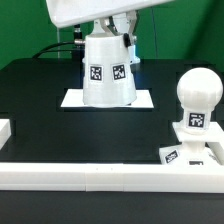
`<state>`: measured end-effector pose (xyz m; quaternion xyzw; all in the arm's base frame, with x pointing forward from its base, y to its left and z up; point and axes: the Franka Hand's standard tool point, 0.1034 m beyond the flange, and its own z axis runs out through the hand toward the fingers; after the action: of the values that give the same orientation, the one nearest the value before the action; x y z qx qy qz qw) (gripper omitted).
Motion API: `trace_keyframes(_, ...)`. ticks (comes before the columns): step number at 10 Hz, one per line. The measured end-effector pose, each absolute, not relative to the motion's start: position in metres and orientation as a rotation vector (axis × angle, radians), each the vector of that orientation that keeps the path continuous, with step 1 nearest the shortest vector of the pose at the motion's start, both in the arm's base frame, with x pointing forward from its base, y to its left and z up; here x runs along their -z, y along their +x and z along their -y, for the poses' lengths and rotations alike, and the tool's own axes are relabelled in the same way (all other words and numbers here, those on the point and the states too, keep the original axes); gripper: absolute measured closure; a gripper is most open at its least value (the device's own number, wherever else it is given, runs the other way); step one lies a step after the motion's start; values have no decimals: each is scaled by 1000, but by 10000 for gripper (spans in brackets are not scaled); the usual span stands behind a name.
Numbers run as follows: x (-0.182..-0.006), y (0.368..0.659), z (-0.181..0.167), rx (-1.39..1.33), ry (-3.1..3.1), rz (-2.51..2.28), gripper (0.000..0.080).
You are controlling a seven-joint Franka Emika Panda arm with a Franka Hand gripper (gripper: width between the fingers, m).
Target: Assemble lamp
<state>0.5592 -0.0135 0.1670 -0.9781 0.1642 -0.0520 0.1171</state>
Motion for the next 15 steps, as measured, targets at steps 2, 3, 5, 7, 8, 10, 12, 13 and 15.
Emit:
trace_keyframes(2, -169, 560, 11, 152, -2859, -486, 752)
trace_keyframes(3, -183, 570, -2, 147, -2834, -515, 752)
trace_keyframes(5, -205, 590, -22, 172, -2800, -572, 752)
trace_keyframes(7, -226, 604, -43, 165, -2765, -618, 752)
trace_keyframes(8, -236, 612, -51, 154, -2752, -625, 752)
trace_keyframes(10, -246, 632, -68, 126, -2727, -692, 752)
trace_keyframes(12, -234, 652, -84, 105, -2718, -730, 752)
trace_keyframes(13, -221, 654, -91, 82, -2723, -733, 752)
trace_keyframes(15, -203, 648, -93, 48, -2735, -734, 752)
